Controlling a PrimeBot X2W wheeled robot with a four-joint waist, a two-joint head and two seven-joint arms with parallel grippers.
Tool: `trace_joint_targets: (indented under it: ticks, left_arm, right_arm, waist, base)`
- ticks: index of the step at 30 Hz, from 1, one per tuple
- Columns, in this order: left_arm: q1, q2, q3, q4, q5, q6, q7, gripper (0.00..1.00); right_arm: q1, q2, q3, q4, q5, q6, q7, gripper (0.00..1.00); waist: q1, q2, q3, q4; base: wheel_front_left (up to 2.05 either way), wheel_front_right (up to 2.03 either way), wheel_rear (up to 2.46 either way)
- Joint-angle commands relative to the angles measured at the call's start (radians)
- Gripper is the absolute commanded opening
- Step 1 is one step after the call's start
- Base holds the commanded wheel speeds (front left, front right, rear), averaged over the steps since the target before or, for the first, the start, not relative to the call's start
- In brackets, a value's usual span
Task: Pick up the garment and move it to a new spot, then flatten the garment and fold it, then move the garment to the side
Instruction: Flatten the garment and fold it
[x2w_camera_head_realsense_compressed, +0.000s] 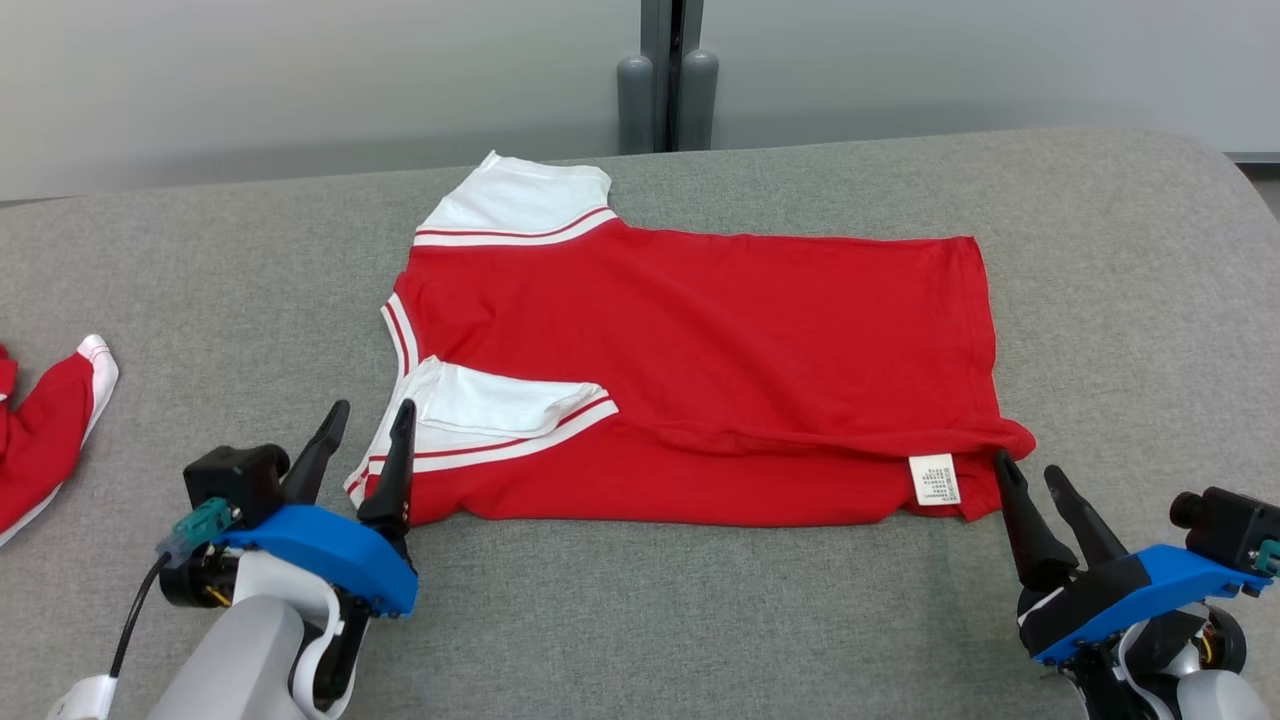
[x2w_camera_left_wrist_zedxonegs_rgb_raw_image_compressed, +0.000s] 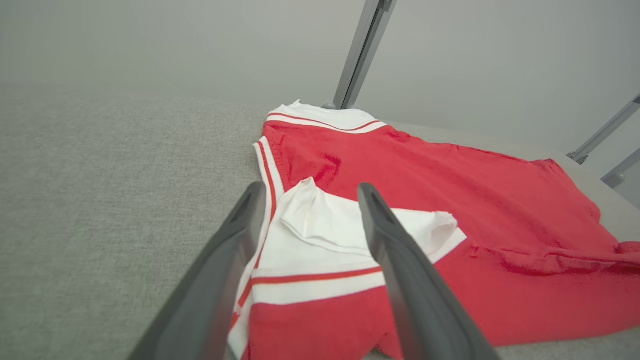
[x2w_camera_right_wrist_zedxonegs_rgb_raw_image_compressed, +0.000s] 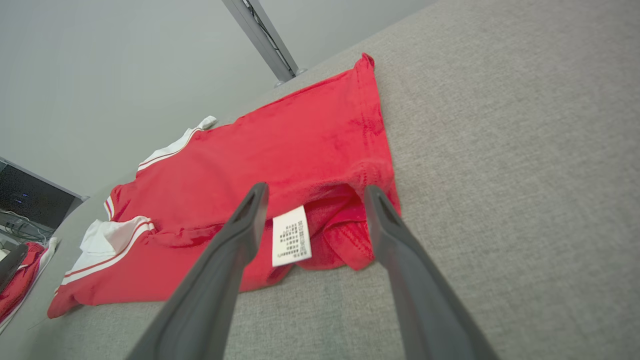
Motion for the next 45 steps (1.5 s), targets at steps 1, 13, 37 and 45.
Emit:
trace_joint_targets:
  ticks: [1, 13, 37, 45]
  left_arm:
    - [0.02, 0.013, 0.002, 0.004, 0.006, 0.0, -0.003, 1.0]
    - [0.059, 0.025, -0.028, 0.037, 0.0, 0.012, 0.054, 1.0]
    - [0.032, -0.024, -0.035, 0.121, -0.055, -0.008, 0.002, 0.0]
    - [0.19, -0.008, -0.017, -0.001, -0.076, 0.022, -0.021, 0.0]
  right_arm:
    - [0.011, -0.002, -0.004, 0.001, -0.017, 0.001, 0.009, 1.0]
    - [-0.06, -0.034, 0.022, 0.132, -0.143, 0.001, 0.024, 1.0]
    - [-0.152, -0.07, 0.123, 0.375, -0.17, 0.001, -0.16, 0.0]
    - [0.028, -0.1, 0.15, 0.222, -0.107, 0.001, -0.171, 0.0]
  waist:
    - [0.0001, 0.0, -0.001, 0.002]
    - [0.0001, 0.0, 0.028, 0.012]
    - [0.0001, 0.0, -0.008, 0.037]
    - [0.0001, 0.0, -0.108, 0.076]
  base:
    - [0.0, 0.0, 0.0]
    - [0.0, 0.0, 0.0]
    - [0.0, 0.0, 0.0]
    - [0.0, 0.0, 0.0]
